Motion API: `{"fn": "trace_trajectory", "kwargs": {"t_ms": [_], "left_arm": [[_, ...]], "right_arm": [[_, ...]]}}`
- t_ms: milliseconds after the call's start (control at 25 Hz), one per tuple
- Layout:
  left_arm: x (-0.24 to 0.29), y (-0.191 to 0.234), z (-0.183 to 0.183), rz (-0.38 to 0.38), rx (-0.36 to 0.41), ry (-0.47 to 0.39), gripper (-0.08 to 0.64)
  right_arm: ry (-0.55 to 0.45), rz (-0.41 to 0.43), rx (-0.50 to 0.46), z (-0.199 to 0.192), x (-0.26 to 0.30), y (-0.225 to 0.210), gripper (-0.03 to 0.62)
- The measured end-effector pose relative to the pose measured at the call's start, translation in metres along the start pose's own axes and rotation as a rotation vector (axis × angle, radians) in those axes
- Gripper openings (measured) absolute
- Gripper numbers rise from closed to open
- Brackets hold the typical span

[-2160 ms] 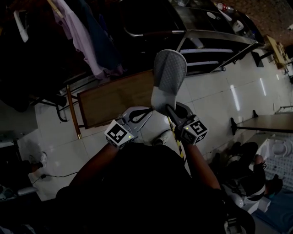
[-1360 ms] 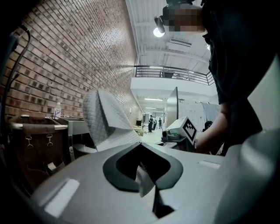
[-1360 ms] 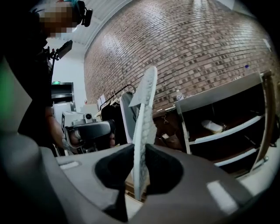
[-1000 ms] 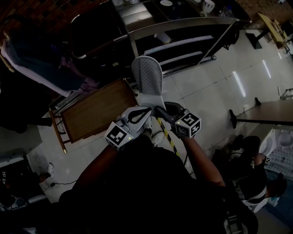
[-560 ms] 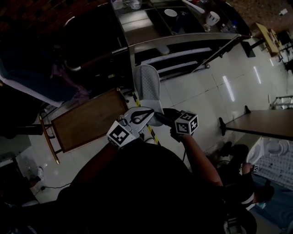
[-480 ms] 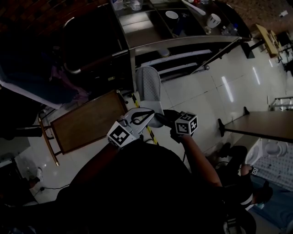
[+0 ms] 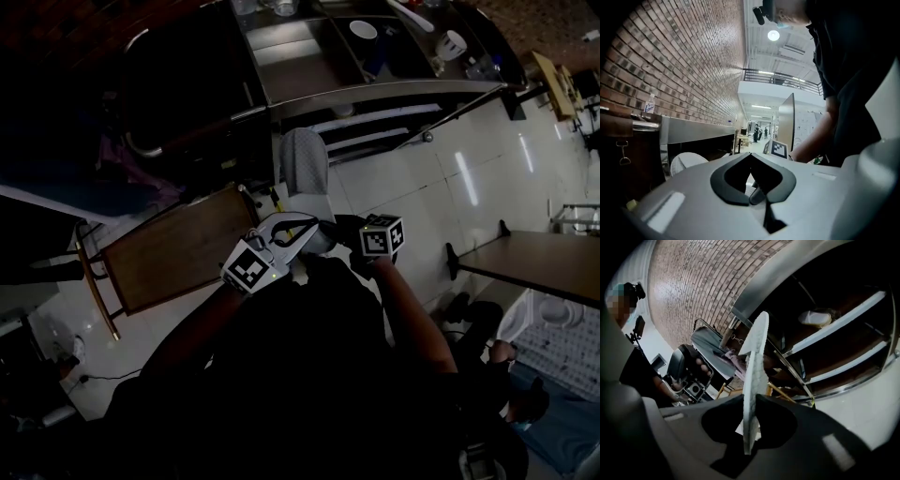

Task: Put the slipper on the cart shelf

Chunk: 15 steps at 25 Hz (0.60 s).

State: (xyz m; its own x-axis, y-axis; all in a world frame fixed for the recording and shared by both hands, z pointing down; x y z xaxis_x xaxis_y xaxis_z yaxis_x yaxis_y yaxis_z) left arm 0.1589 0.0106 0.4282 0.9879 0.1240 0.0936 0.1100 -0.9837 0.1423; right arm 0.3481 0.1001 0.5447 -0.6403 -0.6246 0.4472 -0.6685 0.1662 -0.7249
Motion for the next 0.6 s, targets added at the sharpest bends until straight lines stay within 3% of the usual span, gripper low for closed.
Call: {"fn": "trace_trajectory", "kwargs": {"t_ms": [320, 600], "left_arm": [[0.030, 0.035, -0.003, 0.120, 0.010, 0.002, 0.005], [0.069, 0.050, 0.001, 0.158, -0.003, 0.003, 0.005]], "right_arm": [[0.124, 0.051, 0.005, 0.023, 0.016, -0.044, 0.064], [0.215, 0.123, 0.056, 0.025, -0.008, -0.086, 0.064]]}}
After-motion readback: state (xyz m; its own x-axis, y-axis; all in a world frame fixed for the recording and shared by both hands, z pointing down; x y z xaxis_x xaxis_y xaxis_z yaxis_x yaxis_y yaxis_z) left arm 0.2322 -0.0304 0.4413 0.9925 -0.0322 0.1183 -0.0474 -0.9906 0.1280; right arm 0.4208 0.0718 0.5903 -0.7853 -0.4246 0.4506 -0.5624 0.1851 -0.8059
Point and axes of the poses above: the fingertips, and each gripper's own axes: x forward along the fingers, y to its left, z out of its top, the point moved 10 cm from there along -x, backward along the fingers, and after that the axes turned 1 degree about -x, right-handed, at the moved point
